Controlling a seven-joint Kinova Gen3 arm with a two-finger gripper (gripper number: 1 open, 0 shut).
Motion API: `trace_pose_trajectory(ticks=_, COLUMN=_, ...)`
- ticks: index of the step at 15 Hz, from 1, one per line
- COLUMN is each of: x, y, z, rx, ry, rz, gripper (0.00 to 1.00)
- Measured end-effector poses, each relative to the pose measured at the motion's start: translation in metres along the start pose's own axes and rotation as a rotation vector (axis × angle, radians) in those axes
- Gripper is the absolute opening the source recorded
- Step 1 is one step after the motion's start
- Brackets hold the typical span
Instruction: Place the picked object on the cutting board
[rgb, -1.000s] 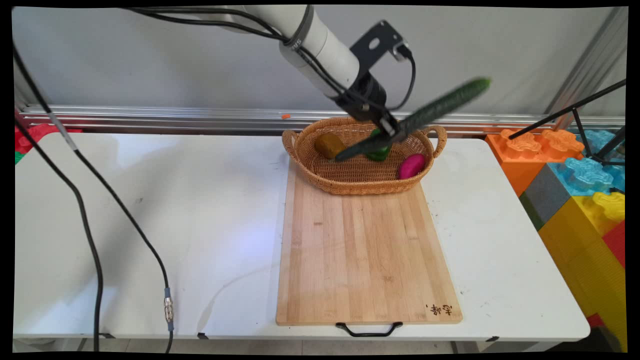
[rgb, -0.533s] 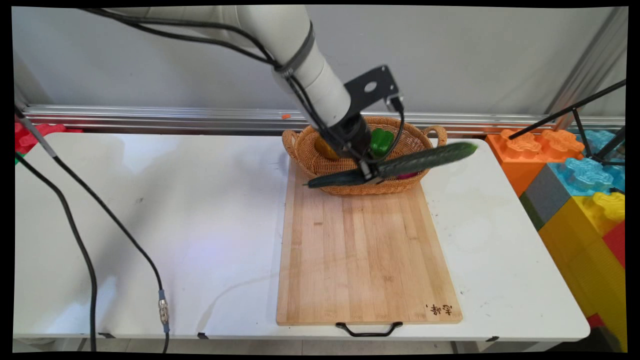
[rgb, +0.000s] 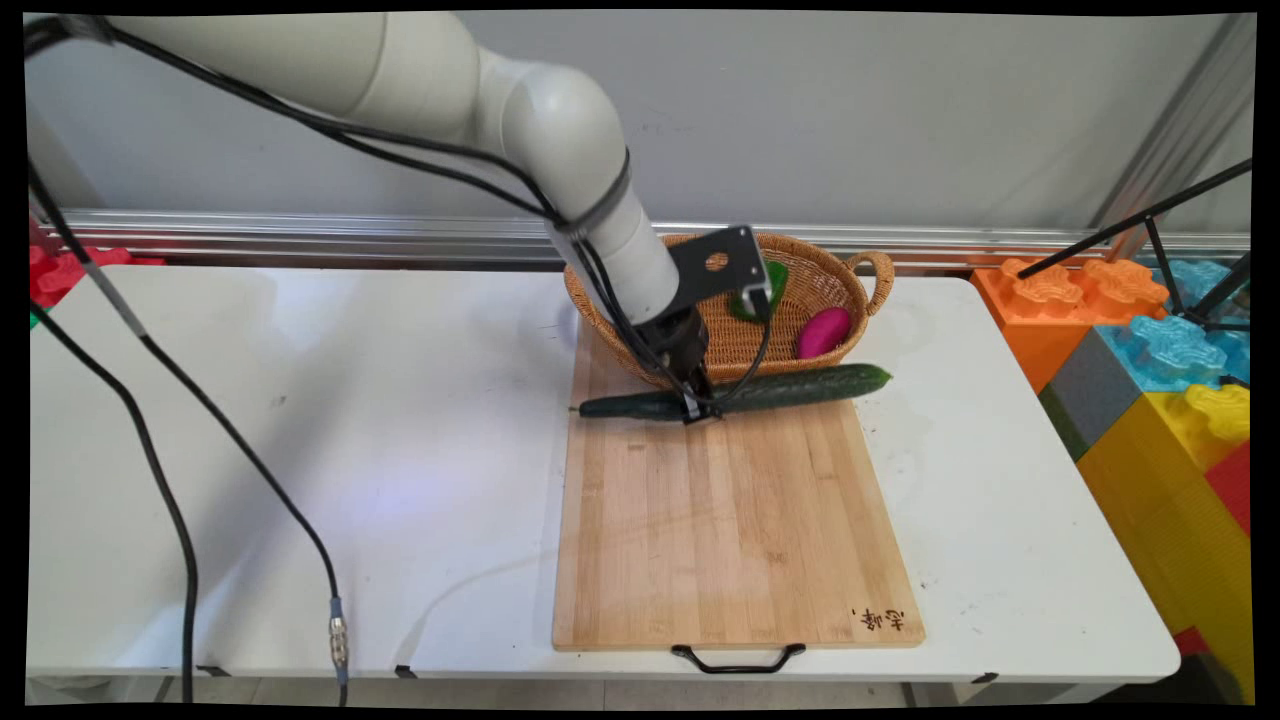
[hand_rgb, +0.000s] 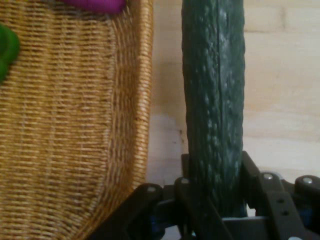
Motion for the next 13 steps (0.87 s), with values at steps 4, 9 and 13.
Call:
trace_pose_trajectory(ticks=4, x=-0.007, y=0.005, z=0.022, rx=-0.019, ry=-0.027, rz=0.015, gripper=0.00)
trace_pose_trajectory(ticks=9, x=-0.011, y=0.009, z=0.035, rx=-0.035, ry=-0.043, rz=0.057, gripper=1.00)
trace_pose_trajectory(ticks=13, x=-0.011, y=0.016, z=0.038, rx=-0.058, ry=-0.053, rz=0.084, gripper=1.00)
